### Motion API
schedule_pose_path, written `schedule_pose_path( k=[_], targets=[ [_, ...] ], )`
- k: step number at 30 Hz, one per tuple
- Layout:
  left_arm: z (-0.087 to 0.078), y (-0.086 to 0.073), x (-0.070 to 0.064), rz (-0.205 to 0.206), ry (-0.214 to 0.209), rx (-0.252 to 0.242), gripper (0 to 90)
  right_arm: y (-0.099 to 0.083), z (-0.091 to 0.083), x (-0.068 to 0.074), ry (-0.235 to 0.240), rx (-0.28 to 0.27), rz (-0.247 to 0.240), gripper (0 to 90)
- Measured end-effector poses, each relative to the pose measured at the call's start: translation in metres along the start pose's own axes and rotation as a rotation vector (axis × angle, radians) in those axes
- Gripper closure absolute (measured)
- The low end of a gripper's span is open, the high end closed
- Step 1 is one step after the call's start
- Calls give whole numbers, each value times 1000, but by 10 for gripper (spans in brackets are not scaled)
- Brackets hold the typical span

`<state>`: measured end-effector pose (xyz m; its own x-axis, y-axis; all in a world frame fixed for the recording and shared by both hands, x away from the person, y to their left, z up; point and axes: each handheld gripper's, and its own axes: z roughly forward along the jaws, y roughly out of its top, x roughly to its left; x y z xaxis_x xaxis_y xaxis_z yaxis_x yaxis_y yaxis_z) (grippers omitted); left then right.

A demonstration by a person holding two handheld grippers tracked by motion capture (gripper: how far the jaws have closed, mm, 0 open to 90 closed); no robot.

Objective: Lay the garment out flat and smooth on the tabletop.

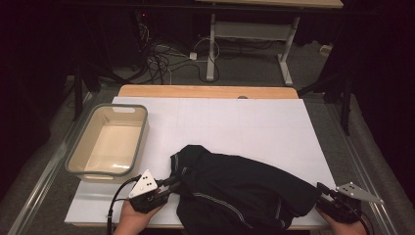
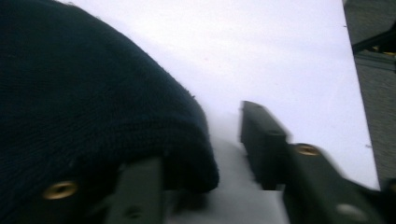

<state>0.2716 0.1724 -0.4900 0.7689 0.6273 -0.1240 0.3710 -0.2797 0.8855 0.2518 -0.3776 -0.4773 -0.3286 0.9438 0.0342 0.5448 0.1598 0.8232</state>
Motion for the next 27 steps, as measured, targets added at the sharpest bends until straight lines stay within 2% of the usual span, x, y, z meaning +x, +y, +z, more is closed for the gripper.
schedule_pose_path(
  k=[5, 7, 8, 9, 12, 15, 18, 21, 24, 27],
  targets=[
    [-4, 9, -1, -30, 0, -46, 337, -3, -23, 11, -20, -45, 0, 439],
    [-9, 13, -4, -25, -7, -66, 259, -8, -33, 14, -22, -53, 3, 431],
    [-11, 14, -5, -17, -11, -74, 254, -12, -42, 19, -29, -60, 3, 427],
    [-12, 15, -6, -11, -14, -78, 254, -12, -42, 19, -29, -60, 3, 427],
    [-7, 16, -5, -9, -34, -60, 253, -15, -56, 27, -29, -86, 5, 427],
    [5, 18, -3, -32, -47, -29, 210, -15, -68, 43, -20, -113, -17, 427],
    [14, 19, -2, -34, -70, -30, 219, -13, -77, 63, -16, -129, -60, 427],
    [20, 19, 0, -39, -79, -27, 249, -12, -82, 80, 32, -149, -79, 434],
    [24, 19, 3, -60, -82, -24, 275, -14, -79, 99, 92, -140, -113, 426],
    [28, 18, 5, -68, -76, -7, 276, -17, -72, 118, 184, -124, -119, 344]
  ],
)
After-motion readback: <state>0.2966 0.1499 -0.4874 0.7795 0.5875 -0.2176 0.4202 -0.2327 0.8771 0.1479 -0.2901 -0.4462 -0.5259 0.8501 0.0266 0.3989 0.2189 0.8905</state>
